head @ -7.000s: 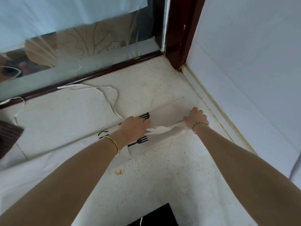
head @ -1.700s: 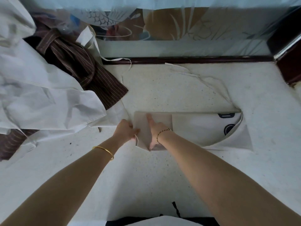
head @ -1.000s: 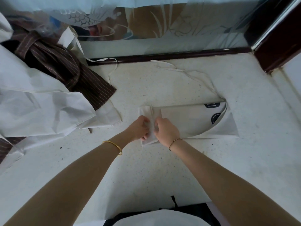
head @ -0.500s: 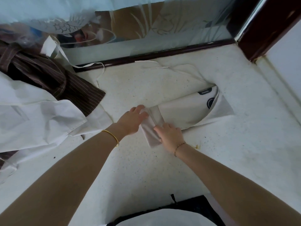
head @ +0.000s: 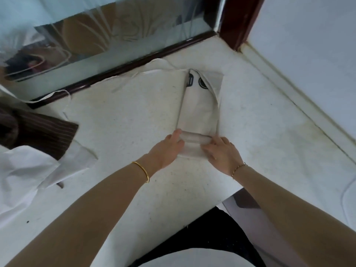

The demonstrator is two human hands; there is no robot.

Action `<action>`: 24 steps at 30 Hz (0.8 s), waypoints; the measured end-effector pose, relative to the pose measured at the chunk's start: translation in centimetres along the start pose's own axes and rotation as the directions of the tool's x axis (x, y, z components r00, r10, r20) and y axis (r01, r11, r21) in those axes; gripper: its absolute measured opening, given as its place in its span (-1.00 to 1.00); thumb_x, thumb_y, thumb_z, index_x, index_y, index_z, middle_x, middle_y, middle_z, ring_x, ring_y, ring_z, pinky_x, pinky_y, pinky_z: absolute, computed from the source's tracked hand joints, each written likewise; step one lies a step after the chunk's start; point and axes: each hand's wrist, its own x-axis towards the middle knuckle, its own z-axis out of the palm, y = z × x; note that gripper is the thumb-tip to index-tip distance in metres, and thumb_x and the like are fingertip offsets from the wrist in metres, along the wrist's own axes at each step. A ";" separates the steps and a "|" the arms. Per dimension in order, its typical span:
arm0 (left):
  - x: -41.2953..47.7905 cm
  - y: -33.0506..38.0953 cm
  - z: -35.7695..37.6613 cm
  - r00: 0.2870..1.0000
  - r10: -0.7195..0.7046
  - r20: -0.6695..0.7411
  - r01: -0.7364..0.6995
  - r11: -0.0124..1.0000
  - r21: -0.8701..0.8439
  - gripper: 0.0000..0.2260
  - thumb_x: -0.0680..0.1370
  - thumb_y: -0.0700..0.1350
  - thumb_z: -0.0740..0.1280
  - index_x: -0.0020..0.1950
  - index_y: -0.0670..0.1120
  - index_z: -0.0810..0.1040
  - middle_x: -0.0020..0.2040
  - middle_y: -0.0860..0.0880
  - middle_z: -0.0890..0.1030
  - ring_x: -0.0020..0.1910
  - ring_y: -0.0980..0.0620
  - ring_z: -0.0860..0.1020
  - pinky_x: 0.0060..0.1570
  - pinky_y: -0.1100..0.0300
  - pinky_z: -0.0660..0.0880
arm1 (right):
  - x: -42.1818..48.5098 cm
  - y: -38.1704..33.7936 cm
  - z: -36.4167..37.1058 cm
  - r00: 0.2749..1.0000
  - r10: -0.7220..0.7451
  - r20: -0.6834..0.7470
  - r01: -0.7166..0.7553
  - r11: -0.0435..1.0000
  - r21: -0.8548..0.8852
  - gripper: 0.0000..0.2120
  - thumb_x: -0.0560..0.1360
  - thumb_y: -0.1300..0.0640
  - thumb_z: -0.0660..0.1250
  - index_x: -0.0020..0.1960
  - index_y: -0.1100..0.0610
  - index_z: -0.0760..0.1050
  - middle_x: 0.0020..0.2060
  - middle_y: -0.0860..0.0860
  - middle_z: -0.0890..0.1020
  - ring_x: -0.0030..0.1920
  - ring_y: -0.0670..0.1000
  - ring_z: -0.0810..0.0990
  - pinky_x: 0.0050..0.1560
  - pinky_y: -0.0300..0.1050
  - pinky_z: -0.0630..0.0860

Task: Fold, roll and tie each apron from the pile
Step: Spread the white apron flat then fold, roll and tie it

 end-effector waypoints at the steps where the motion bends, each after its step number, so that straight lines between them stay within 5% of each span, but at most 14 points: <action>1: 0.1 0.0 0.0 1.000 0.017 -0.014 -0.016 0.998 0.055 -0.76 0.53 -0.24 0.30 0.18 -0.22 0.40 0.49 -0.21 0.06 0.17 -0.17 0.42 0.03 0.02 0.53 | -0.3 0.2 0.0 1.000 -0.001 0.002 0.001 1.000 0.024 -0.70 0.48 0.10 0.33 0.21 0.06 0.56 0.07 0.12 0.51 0.10 0.21 0.46 0.03 0.09 0.50; 5: 0.2 -0.5 -0.7 0.977 0.195 -0.088 -0.168 0.953 0.252 -0.67 0.29 -0.09 0.55 -0.03 -0.17 0.58 0.15 -0.18 0.53 0.00 -0.15 0.54 -0.17 0.07 0.56 | -0.6 0.8 0.2 0.997 -0.018 0.078 0.016 1.000 0.016 -0.50 0.47 -0.13 0.34 0.33 0.07 0.45 0.20 0.09 0.43 0.23 0.15 0.38 0.18 0.02 0.45; 10: 0.5 -1.3 -0.7 0.945 0.306 -0.117 -0.265 0.923 0.279 -0.82 0.38 -0.11 0.45 -0.06 -0.12 0.60 -0.09 -0.06 0.59 -0.15 -0.06 0.56 -0.25 0.12 0.52 | -0.6 0.5 0.6 0.998 -0.024 0.053 0.026 0.999 -0.034 -0.55 0.46 0.03 0.32 0.32 0.10 0.42 0.27 0.10 0.37 0.25 0.17 0.36 0.17 -0.01 0.44; 12: 0.7 -1.3 -0.9 0.950 0.276 -0.148 -0.233 0.938 0.255 -0.89 0.46 -0.13 0.36 -0.05 -0.10 0.61 -0.11 -0.04 0.60 -0.20 -0.03 0.55 -0.28 0.14 0.50 | -0.7 0.5 1.0 0.999 -0.034 0.034 0.035 0.999 -0.039 -0.56 0.37 0.19 0.36 0.24 0.16 0.48 0.19 0.12 0.45 0.17 0.20 0.43 0.05 0.01 0.51; 16: 0.9 -1.4 -1.2 0.958 0.237 -0.159 -0.216 0.966 0.141 -0.73 0.56 -0.05 0.16 0.09 -0.13 0.57 -0.03 -0.06 0.59 -0.10 -0.05 0.54 -0.24 0.12 0.53 | -0.7 0.6 1.6 0.997 -0.035 -0.067 0.035 0.999 -0.003 -0.69 0.17 0.37 0.45 -0.10 0.24 0.53 -0.10 0.12 0.58 -0.07 0.21 0.59 -0.31 -0.04 0.59; 20: 0.9 -1.3 -1.4 0.981 0.161 -0.110 -0.159 0.987 0.030 -0.69 0.57 -0.07 0.26 0.30 -0.10 0.45 0.15 -0.04 0.53 0.10 -0.01 0.47 0.00 0.13 0.50 | -0.4 0.7 1.1 0.990 0.067 -0.121 -0.051 0.990 0.134 -0.84 0.49 0.30 0.24 0.04 0.25 0.52 -0.07 0.11 0.61 0.07 0.13 0.52 -0.15 0.01 0.57; 24: 1.7 -1.1 -1.8 0.992 -0.078 -0.099 0.053 0.969 -0.240 -0.73 0.61 -0.06 0.21 0.28 -0.10 0.45 0.03 -0.08 0.60 -0.04 -0.02 0.54 -0.06 0.15 0.48 | 0.4 1.0 -0.2 0.966 0.224 -0.130 -0.181 0.943 0.280 -0.82 0.60 0.18 0.11 0.08 0.21 0.45 -0.24 0.03 0.52 -0.24 0.04 0.48 -0.32 -0.12 0.37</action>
